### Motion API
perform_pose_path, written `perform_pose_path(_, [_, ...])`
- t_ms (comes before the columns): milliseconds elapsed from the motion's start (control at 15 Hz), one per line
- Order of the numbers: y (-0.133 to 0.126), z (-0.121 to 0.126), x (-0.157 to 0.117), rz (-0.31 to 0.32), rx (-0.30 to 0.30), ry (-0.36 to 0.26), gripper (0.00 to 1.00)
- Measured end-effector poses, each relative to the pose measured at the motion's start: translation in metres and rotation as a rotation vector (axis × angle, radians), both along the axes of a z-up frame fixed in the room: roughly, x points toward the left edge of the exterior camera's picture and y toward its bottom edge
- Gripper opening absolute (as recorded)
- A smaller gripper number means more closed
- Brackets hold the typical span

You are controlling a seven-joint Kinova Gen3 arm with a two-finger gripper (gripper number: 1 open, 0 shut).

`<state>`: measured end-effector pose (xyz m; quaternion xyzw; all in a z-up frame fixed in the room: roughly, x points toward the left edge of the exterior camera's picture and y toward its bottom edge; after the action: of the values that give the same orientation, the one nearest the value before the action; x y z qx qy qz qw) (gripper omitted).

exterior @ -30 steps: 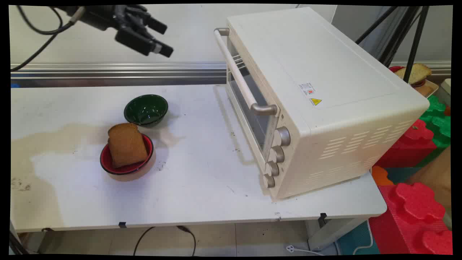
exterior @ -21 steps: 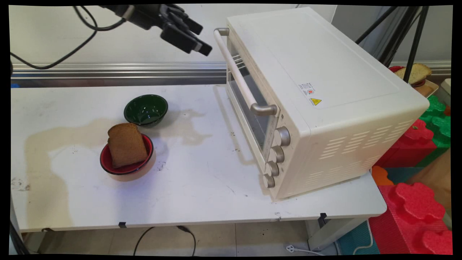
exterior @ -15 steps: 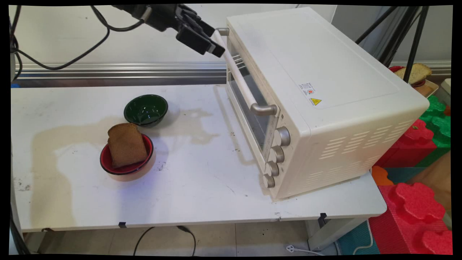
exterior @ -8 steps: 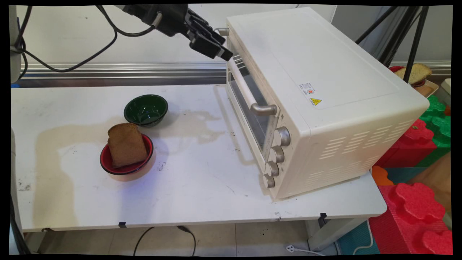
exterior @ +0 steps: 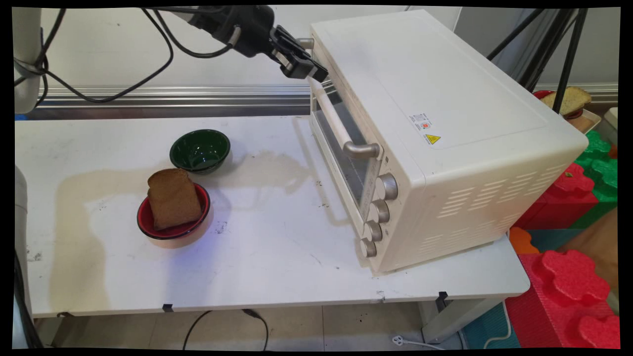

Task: Open the oven

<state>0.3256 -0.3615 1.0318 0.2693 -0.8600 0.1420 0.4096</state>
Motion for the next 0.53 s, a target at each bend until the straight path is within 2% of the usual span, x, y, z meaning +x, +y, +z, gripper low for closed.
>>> perform_pose_path(533, [-0.013, -0.015, -0.015, 0.017, 0.019, -0.008, 0.0])
